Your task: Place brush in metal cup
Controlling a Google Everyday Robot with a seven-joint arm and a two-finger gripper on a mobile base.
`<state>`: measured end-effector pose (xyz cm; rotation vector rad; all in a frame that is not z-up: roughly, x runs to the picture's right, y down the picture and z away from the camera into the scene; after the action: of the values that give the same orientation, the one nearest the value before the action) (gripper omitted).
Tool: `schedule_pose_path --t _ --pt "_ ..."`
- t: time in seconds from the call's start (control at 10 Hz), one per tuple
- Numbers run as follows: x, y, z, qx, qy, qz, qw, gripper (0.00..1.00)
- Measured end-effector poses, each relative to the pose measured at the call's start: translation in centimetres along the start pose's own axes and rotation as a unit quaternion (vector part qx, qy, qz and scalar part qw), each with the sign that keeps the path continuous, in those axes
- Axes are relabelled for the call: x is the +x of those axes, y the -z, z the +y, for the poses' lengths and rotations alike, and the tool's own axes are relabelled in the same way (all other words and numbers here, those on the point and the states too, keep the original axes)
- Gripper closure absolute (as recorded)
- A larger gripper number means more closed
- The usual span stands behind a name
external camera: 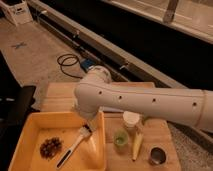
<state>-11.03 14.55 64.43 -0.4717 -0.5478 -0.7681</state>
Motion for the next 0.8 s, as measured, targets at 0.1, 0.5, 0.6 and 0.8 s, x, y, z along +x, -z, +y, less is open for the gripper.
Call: schedule_pose_path --t 0.1,0.5,0.6,0.8 --pt "-0.7 -1.0 -0.2 -0.004 0.001 -0.014 0.9999 0.20" --pt "-3.2 -5.3 0.1 -0.019 -0.005 -0.082 0.9964 0.20" --pt "-3.3 -5.6 0.1 -0.020 -0.004 -0.087 0.9960 0.20" --pt "-3.3 -5.5 0.2 -0.020 -0.005 -0.086 0.9961 0.20"
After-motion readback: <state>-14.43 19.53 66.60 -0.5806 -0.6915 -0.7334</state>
